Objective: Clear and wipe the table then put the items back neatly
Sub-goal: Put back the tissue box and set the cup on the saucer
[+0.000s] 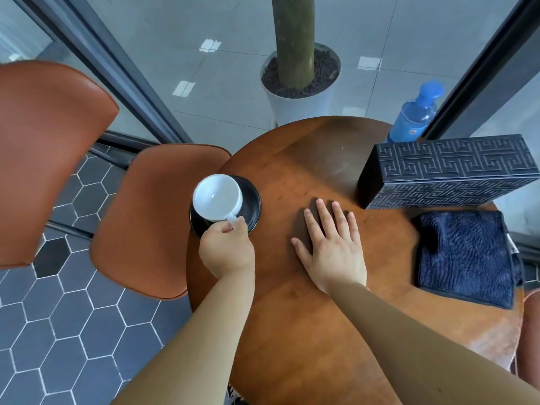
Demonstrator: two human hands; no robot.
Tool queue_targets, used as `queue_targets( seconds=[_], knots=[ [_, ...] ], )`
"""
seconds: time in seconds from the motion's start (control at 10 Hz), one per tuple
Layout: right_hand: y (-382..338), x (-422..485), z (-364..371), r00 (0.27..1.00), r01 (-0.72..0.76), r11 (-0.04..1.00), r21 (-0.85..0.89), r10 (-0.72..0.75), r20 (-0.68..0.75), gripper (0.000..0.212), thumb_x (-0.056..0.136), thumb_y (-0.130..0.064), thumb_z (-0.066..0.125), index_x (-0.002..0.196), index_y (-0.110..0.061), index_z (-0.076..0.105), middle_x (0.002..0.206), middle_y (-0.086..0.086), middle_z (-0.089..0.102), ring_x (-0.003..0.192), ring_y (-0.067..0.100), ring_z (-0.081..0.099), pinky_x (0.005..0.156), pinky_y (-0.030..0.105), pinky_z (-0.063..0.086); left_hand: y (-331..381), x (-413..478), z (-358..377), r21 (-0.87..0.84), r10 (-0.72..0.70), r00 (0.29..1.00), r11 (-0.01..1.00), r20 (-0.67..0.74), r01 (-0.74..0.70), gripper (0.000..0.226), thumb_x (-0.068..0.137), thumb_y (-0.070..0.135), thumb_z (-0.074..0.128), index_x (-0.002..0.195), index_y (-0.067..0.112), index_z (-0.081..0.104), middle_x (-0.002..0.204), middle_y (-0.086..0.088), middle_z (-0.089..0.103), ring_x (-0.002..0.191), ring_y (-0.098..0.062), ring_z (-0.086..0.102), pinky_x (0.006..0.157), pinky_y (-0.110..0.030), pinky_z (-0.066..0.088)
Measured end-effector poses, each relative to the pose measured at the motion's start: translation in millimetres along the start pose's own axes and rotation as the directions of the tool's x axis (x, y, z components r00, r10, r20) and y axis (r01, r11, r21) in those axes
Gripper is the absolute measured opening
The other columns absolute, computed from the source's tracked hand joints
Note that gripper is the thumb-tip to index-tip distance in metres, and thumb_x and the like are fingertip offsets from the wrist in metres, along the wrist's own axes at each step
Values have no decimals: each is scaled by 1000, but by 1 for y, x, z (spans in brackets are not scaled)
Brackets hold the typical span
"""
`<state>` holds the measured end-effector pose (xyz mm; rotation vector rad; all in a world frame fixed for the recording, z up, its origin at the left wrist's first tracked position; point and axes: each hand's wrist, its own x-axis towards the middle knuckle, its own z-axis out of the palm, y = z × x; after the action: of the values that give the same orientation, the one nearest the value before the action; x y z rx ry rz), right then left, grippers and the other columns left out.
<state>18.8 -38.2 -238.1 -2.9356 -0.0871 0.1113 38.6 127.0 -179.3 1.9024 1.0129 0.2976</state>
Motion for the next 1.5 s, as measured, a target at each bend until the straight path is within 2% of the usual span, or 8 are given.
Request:
queue_targets(
  seconds=[0.2,0.4,0.7,0.9,1.0,1.2,1.3,1.5],
  knots=[
    [-1,0,1,1000,-4,1000,-2,4,-16,68,100,-64,25,156,-25,33,168,2,19,156,29,9,125,51,9,-29,22,-30,155,245,969,958,-9,-241,16,91,29,73,87,14,79,80,-3,70,77,-23,62,67,-34,46],
    [0,-1,1,1000,-6,1000,-5,6,-28,68,101,-64,25,156,-25,33,168,2,20,156,29,9,126,50,9,-42,37,-47,208,384,923,902,16,-379,11,90,20,75,93,11,80,79,-4,72,75,-23,63,66,-30,41],
    [0,-1,2,999,-8,1000,-12,8,-43,68,100,-64,26,155,-25,35,167,2,21,156,28,10,126,50,9,-44,50,-64,137,382,921,911,73,-389,12,91,15,72,99,12,81,83,-1,76,77,-22,69,66,-22,48],
    [0,0,2,999,-12,1000,-29,10,-38,68,101,-64,25,156,-25,33,168,1,20,156,28,9,126,50,8,-58,63,-66,83,354,932,929,74,-359,15,90,18,74,103,14,80,85,-3,76,74,-26,70,68,-50,60],
    [-1,0,2,999,-14,999,-30,12,-39,68,101,-64,25,156,-25,33,168,2,20,156,28,9,126,50,8,-59,61,-66,65,370,926,925,77,-375,15,90,18,74,104,13,80,86,-3,76,74,-25,71,67,-51,61],
    [-1,0,3,999,-13,999,-35,11,-44,68,101,-64,25,156,-25,32,168,2,19,156,27,9,126,49,9,-59,61,-62,56,410,907,907,98,-416,13,91,18,74,101,12,80,80,-3,74,70,-26,68,65,-48,59],
    [-1,0,4,998,-16,999,-29,15,-54,67,101,-63,27,155,-25,34,167,2,21,156,27,10,126,49,9,-57,62,-61,61,393,912,914,114,-401,12,90,21,76,98,13,80,77,0,73,70,-23,68,64,-34,55],
    [-1,0,5,998,-18,999,-30,16,-54,67,100,-63,27,156,-25,33,167,2,20,156,27,10,126,49,9,-56,59,-60,87,412,905,903,105,-421,12,89,20,77,97,13,80,79,1,73,69,-15,66,61,-23,47]
  ],
)
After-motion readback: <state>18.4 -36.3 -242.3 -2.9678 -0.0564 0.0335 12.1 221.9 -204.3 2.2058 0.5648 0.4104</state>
